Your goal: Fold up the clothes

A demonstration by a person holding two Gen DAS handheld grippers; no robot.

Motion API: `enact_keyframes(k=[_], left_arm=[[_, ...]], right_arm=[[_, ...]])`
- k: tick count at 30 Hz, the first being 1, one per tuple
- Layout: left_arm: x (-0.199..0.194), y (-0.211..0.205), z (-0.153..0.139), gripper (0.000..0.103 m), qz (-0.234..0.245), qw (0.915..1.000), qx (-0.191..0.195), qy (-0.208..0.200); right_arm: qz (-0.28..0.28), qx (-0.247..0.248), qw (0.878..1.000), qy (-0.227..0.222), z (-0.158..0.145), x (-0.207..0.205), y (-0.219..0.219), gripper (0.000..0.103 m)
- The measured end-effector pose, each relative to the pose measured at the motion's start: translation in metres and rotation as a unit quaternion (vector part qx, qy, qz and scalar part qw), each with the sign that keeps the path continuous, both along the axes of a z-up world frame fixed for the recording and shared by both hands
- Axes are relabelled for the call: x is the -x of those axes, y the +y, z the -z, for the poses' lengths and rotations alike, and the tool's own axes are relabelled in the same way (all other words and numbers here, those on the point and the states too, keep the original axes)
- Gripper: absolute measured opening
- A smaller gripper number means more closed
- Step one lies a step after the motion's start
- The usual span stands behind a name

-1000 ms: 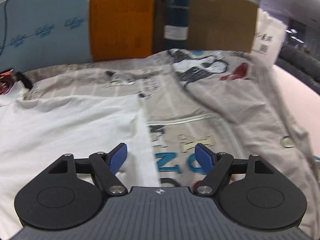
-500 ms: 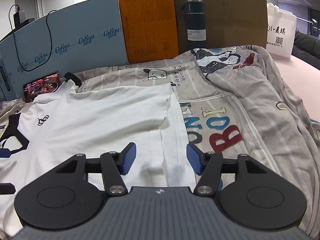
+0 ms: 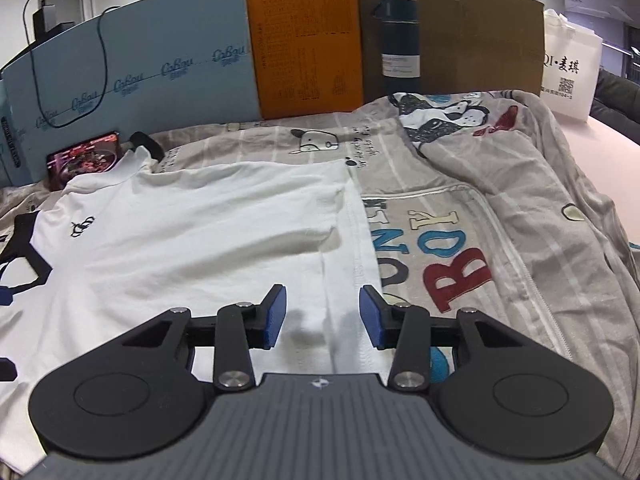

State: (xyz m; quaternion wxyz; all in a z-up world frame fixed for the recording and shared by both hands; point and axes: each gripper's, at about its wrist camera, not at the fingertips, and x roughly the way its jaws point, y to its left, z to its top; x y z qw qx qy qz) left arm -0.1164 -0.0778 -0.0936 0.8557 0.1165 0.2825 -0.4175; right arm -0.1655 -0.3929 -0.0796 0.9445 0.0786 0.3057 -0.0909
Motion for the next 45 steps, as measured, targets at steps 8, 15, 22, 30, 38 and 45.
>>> enact_keyframes(k=[8,15,22,30,38,45], left_arm=[[-0.002,-0.001,0.002,0.095,0.001,1.0,-0.001,0.006],[-0.001,-0.001,0.001,0.095,0.004,1.0,0.003,0.005],[0.004,0.005,-0.004,0.095,0.002,0.9999,0.011,-0.005],[0.014,0.038,-0.015,0.096,-0.049,0.9983,0.016,-0.028],[0.017,0.057,-0.009,0.096,-0.159,0.9869,-0.017,-0.016],[0.034,0.069,-0.009,0.096,-0.195,0.9801,-0.022,-0.03]], right_arm=[[-0.007,-0.027,1.0,0.01,0.007,0.015,0.0,0.017],[-0.004,0.013,1.0,0.003,0.001,0.032,0.016,0.006],[0.015,0.004,1.0,-0.002,0.003,0.038,0.016,0.022],[-0.004,0.042,0.998,-0.041,-0.01,0.05,0.038,0.058],[-0.074,0.061,0.994,-0.044,-0.01,0.056,0.079,0.063],[-0.078,0.092,0.992,-0.034,-0.007,0.072,0.093,0.076]])
